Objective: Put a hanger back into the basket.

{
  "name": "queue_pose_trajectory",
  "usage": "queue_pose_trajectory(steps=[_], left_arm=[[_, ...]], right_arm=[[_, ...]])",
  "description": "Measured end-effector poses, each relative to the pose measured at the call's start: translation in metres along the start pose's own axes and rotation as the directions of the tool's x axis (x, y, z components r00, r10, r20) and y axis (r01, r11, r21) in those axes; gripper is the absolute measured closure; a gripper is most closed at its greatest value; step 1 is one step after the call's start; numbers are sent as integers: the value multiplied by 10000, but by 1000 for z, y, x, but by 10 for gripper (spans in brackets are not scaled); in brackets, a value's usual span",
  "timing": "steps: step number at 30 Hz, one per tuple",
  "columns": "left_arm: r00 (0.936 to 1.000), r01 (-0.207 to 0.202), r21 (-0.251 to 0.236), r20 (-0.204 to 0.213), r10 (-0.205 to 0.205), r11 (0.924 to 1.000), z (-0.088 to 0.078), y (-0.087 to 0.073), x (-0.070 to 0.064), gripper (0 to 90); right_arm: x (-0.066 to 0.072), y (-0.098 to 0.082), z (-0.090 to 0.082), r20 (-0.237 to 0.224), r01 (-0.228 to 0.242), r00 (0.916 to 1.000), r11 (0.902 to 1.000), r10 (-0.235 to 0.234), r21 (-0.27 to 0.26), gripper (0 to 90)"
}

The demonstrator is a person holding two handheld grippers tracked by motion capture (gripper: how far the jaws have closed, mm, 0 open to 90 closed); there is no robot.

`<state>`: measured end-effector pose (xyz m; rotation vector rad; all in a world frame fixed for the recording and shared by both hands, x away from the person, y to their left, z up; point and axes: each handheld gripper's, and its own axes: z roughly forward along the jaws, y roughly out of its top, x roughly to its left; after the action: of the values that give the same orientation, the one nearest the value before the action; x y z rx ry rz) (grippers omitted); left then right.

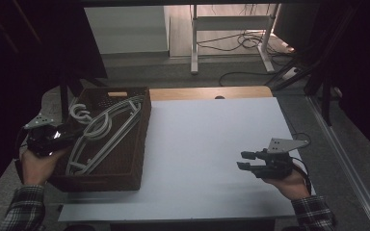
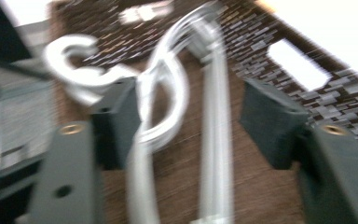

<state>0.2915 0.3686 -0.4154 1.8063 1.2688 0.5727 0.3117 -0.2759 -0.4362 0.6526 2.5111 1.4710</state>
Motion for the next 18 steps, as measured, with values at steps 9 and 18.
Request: queue_pose_trajectory(steps=[9, 18], left_arm=[[9846, -202, -624, 1719, 306, 9979, -10, -4, -85, 33], [9621, -684, -994, 2568, 920, 9927, 3, -27, -158, 0]], right_arm=[[13, -3, -2, 1068, -750, 9917, 9969, 721, 235, 397], [34, -9, -6, 1779, -1555, 9729, 9874, 1480, 290, 294]])
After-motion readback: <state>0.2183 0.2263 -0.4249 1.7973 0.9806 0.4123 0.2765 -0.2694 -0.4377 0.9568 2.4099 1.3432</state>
